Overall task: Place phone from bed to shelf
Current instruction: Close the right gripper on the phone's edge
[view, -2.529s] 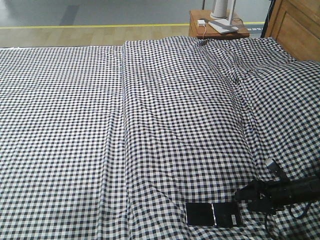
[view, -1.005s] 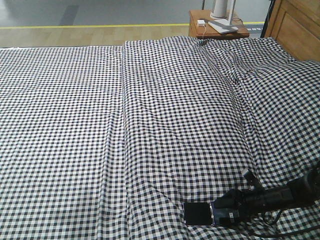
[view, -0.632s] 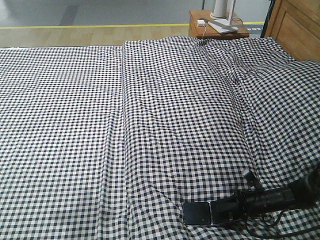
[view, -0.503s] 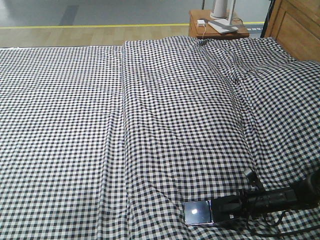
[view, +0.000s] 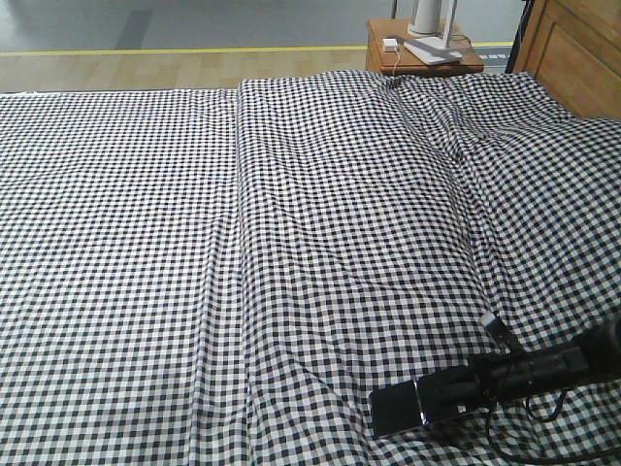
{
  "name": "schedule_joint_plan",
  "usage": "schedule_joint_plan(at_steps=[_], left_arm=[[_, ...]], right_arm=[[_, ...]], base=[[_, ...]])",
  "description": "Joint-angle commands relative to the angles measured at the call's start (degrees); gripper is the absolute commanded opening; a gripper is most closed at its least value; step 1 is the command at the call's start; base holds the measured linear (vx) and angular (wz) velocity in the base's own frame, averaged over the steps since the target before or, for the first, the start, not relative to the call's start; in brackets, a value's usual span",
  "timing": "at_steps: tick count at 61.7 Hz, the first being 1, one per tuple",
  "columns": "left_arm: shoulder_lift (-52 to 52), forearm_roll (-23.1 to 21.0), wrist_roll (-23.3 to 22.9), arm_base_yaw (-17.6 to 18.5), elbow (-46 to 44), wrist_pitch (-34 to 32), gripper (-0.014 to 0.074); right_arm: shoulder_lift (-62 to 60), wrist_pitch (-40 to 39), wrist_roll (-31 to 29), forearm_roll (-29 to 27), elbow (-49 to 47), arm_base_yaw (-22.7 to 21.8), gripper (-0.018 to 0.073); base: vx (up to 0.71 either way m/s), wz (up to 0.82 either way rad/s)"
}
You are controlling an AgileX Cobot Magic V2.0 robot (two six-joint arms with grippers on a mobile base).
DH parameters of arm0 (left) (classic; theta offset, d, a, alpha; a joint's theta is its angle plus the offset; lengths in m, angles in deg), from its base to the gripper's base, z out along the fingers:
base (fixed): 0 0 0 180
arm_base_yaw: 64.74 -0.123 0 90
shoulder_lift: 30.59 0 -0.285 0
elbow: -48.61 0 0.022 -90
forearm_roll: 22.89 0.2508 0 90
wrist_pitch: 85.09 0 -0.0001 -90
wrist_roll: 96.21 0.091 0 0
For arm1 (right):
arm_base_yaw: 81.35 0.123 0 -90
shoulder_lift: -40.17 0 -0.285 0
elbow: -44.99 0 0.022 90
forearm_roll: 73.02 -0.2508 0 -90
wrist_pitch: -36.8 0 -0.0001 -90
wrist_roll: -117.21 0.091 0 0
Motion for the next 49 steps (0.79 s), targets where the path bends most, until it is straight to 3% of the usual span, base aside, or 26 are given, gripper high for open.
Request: schedule_joint_plan(at_steps=[1, 18, 33, 49], left_arm=[[-0.8, -0.5, -0.3, 0.2, -1.2, -4.1, 0.0001], [-0.8, -0.5, -0.3, 0.2, -1.2, -4.1, 0.0001], [-0.8, -0.5, -0.3, 0.2, -1.2, -4.1, 0.0001], [-0.8, -0.5, -0.3, 0.2, -1.2, -4.1, 0.0001]], right_arm=[[-5.6, 9.0, 0.4, -0.9, -0.1, -0.2, -0.0005], [-10.9, 9.0, 0.7, -1.2, 1.5, -0.2, -0.0003], [-17.9, 9.0, -4.8, -3.6, 9.4, -0.2, -0.0003], [-28.5, 8.9, -5.3, -3.7, 16.7, -0.2, -0.0003]], base=[[0.0, 0.0], [0.0, 0.0], [0.0, 0.0], [0.0, 0.0]])
